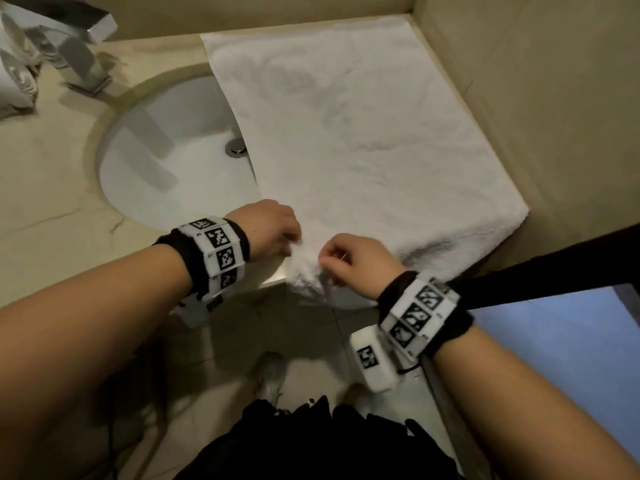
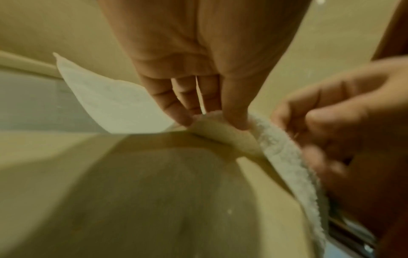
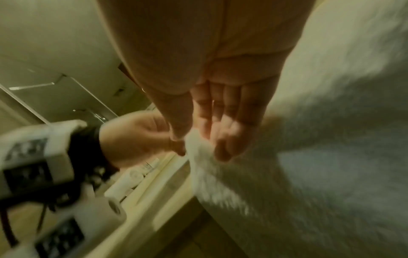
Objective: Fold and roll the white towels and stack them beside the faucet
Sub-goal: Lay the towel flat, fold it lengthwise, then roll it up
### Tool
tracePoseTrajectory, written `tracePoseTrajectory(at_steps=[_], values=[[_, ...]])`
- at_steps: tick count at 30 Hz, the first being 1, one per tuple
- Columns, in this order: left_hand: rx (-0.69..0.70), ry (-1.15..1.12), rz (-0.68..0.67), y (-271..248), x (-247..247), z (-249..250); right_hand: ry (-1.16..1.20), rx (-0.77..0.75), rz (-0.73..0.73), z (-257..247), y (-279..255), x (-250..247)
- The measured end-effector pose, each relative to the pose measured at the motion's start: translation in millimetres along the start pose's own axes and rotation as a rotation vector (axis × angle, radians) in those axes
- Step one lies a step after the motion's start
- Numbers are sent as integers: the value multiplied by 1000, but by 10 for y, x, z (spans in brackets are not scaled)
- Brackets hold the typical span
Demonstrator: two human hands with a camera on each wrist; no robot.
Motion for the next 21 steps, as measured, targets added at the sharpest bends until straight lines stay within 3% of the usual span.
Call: tracePoseTrajectory(at_steps=[3,9,15,21], values=[[-39,-144,17,101,-71,-111,-6,149,81,-182,136,314],[67,-160,10,256,-227,-171,-262,297,344,-350,277,433],[155,30,-77,300,-306,-204,-376,372,378,-139,-63,-45],[224,55,-79,405,-403,-236,-261,368,498,97,-553,-481]])
Point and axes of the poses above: each hand's wrist, its own y-axis towards the middle knuckle, its own x-axis out of the palm, z = x × y, the point moved 1 cm from there along y, towards the middle knuckle, and after that the axes turned 4 degrees about x, right-handed, at the moved point
